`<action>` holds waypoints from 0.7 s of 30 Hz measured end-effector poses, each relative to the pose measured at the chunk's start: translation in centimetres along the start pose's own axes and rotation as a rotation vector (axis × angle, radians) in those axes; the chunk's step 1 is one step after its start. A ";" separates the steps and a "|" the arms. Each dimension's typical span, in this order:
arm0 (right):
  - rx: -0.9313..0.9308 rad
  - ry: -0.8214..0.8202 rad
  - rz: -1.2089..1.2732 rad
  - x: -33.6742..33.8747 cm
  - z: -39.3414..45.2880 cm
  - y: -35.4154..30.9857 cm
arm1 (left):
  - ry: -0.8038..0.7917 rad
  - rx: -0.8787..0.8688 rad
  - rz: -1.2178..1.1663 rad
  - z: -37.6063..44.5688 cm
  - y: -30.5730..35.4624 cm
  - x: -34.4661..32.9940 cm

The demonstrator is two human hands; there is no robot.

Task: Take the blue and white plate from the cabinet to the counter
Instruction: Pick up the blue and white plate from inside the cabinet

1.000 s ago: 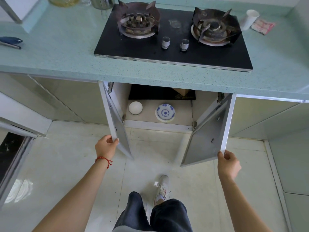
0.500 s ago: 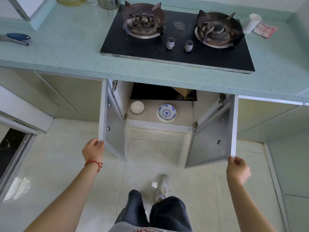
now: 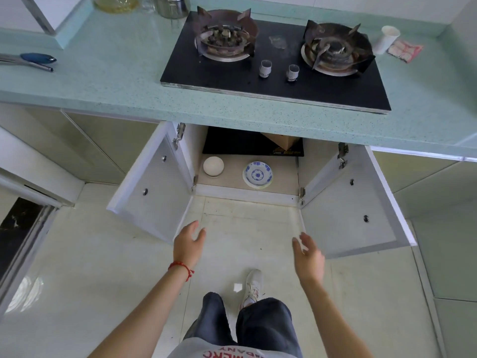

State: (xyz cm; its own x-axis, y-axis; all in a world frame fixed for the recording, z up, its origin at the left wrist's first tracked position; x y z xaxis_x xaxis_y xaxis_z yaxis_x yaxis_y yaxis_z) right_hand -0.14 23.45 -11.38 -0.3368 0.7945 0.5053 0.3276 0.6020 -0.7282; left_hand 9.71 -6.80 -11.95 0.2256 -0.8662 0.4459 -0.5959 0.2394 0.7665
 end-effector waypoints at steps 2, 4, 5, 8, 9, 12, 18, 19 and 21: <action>0.100 -0.061 -0.122 -1.2 0.0 -1.9 | -0.063 -0.094 0.136 0.1 1.4 -1.1; 0.188 -0.095 -0.252 -1.9 0.2 -3.6 | -0.095 -0.191 0.292 0.3 2.8 -2.0; 0.220 -0.109 -0.300 -2.1 0.3 -4.3 | -0.106 -0.234 0.373 0.5 3.5 -2.5; 0.288 -0.139 -0.429 -2.2 1.2 -5.6 | -0.145 -0.301 0.600 1.2 5.0 -4.1; 0.301 -0.147 -0.465 -2.1 1.7 -5.8 | -0.155 -0.311 0.659 1.6 5.4 -4.7; 0.321 -0.174 -0.553 -1.4 3.4 -6.2 | -0.180 -0.327 0.771 2.9 6.3 -6.3; 0.345 -0.218 -0.641 0.7 8.3 -6.1 | -0.194 -0.283 0.826 6.4 8.0 -9.2; 0.341 -0.222 -0.643 1.1 9.4 -6.0 | -0.191 -0.275 0.829 7.1 8.3 -9.6; 0.335 -0.234 -0.649 1.6 11.6 -5.8 | -0.187 -0.258 0.835 8.7 8.9 -10.5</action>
State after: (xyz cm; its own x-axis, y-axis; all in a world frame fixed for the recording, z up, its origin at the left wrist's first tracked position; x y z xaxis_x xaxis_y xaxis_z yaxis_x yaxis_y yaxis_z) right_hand -12.78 20.29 -11.76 -0.5606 0.2296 0.7956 -0.2721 0.8564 -0.4388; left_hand -4.67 0.58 -13.82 -0.3471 -0.4177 0.8397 -0.3129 0.8956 0.3162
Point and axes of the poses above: each hand's wrist, its own z-axis towards the middle knuckle, its own x-axis out of the back of the hand, y = z × x, the point moved 7 cm from there along z, towards the middle knuckle, and after that the axes turned 14 degrees about -y, right-handed, at the moved point
